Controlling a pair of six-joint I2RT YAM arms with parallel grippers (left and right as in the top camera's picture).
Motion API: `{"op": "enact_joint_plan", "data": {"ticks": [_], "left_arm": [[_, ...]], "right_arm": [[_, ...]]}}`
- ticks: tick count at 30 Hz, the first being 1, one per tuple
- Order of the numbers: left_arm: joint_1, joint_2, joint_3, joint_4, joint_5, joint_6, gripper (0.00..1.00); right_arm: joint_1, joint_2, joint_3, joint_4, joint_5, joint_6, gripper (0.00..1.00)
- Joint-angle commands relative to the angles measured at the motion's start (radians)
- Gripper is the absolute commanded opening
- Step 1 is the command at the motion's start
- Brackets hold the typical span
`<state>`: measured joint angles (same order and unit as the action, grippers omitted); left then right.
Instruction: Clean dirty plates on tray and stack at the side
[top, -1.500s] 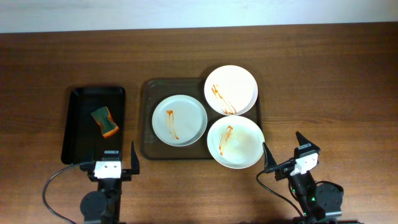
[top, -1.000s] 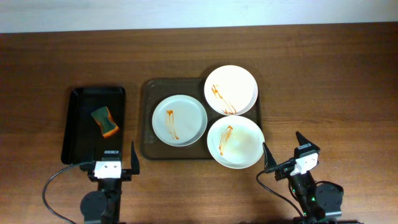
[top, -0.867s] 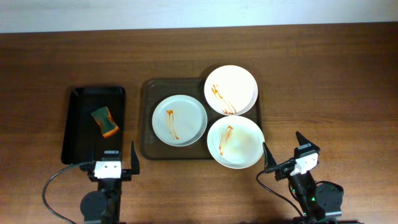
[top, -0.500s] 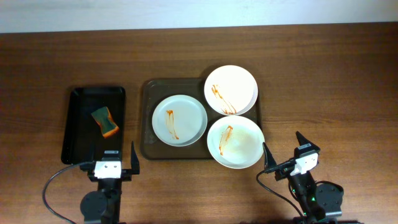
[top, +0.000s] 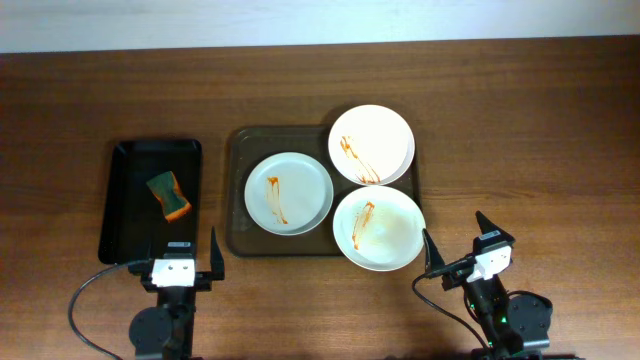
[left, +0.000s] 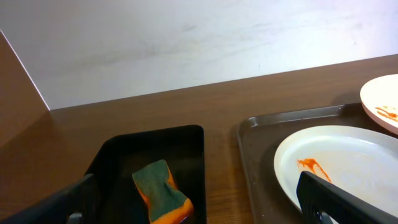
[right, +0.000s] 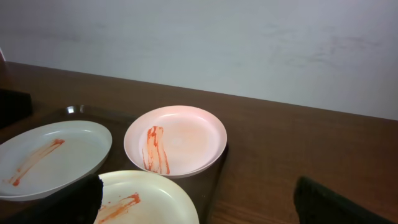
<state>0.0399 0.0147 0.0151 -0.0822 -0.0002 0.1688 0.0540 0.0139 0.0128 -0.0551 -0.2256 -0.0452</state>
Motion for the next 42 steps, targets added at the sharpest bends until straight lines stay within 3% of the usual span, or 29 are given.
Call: {"op": "enact_joint_plan", "data": {"ticks": [1, 27, 34, 42], "left_arm": [[-0.005, -0.008, -0.006, -0.002, -0.006, 0.016, 0.99], [-0.005, -0.008, -0.006, -0.002, -0.002, 0.016, 0.99], [-0.005, -0.008, 0.033, 0.015, 0.172, -0.044, 0.99], [-0.005, 0.079, 0.177, 0.012, 0.188, -0.071, 0.99]], "right_arm": [[-0.003, -0.007, -0.007, -0.004, 0.013, 0.0, 0.98], [-0.003, -0.007, -0.007, -0.004, 0.013, 0.0, 0.98], [-0.003, -0.007, -0.007, -0.004, 0.013, 0.0, 0.98], [-0.003, -0.007, -0.007, -0.004, 0.013, 0.0, 0.98]]}}
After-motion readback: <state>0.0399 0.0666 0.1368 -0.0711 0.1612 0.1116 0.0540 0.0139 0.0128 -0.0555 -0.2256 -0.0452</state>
